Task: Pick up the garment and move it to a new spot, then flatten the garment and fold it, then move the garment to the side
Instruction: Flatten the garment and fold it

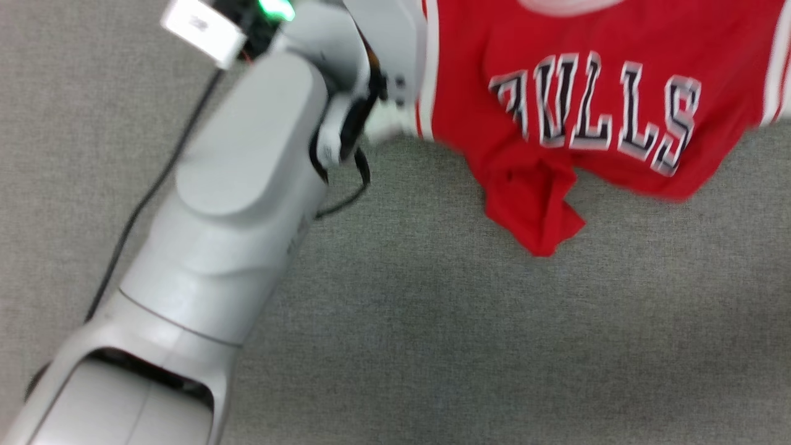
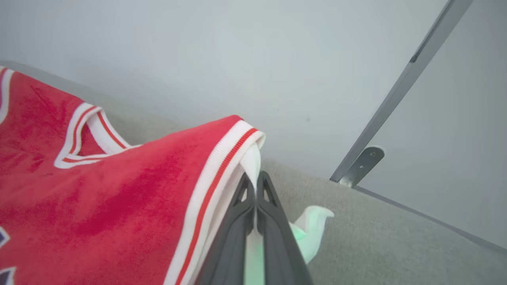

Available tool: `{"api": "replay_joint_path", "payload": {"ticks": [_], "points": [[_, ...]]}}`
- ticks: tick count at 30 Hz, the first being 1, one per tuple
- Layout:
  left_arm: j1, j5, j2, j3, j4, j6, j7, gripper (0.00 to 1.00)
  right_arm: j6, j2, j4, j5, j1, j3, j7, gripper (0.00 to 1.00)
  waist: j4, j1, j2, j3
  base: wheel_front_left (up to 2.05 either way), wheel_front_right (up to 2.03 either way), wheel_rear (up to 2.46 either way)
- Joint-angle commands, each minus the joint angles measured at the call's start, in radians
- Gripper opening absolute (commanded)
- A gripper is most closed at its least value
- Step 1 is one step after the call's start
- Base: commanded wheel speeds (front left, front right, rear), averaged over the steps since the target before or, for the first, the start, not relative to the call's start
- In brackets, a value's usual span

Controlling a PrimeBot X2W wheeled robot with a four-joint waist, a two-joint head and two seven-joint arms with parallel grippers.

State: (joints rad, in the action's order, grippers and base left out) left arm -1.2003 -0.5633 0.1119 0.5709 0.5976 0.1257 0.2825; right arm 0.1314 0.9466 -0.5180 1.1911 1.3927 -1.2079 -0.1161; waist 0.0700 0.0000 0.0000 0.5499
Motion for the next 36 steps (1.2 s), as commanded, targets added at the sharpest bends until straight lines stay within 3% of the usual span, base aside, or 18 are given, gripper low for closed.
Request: {"api": "replay_joint_path", "payload": {"ticks": [1, 11, 17, 26, 31, 36], "points": [[-0.021, 0.007, -0.006, -0.015, -0.001, 0.019, -0.038, 0.0, -0.001, -0.007, -0.013, 0.022, 0.026, 0.017, -0.021, 0.0, 0.002, 0.0, 0.0, -0.004, 0.0, 0.0, 0.0], [-0.244, 0.003, -0.05, -0.156, 0.086, 0.18, -0.397, 0.0, -0.001, -0.073, -0.152, 0.116, 0.255, 0.161, -0.118, 0.0, 0.005, 0.0, 0.0, 0.009, 0.0, 0.0, 0.0], [-0.394, 0.008, -0.054, -0.217, 0.113, 0.222, -0.532, 0.0, -0.002, -0.113, -0.192, 0.11, 0.404, 0.244, -0.143, 0.0, 0.002, 0.0, 0.0, 0.005, 0.0, 0.0, 0.0], [-0.361, -0.007, -0.06, -0.189, 0.14, 0.105, -0.546, 0.0, -0.001, -0.071, -0.121, 0.111, 0.346, 0.239, -0.15, 0.0, 0.018, 0.0, 0.0, -0.009, 0.0, 0.0, 0.0], [-0.256, -0.067, -0.062, -0.168, 0.097, 0.007, -0.546, 0.0, -0.001, 0.014, 0.03, 0.119, 0.21, 0.243, -0.149, 0.0, 0.026, 0.0, 0.0, -0.024, 0.0, 0.0, 0.0], [-0.09, -0.133, -0.061, -0.114, 0.048, -0.051, -0.546, 0.0, -0.001, 0.122, 0.206, 0.14, -0.01, 0.274, -0.15, 0.0, 0.028, 0.0, 0.0, -0.068, 0.0, 0.0, 0.0]]}}
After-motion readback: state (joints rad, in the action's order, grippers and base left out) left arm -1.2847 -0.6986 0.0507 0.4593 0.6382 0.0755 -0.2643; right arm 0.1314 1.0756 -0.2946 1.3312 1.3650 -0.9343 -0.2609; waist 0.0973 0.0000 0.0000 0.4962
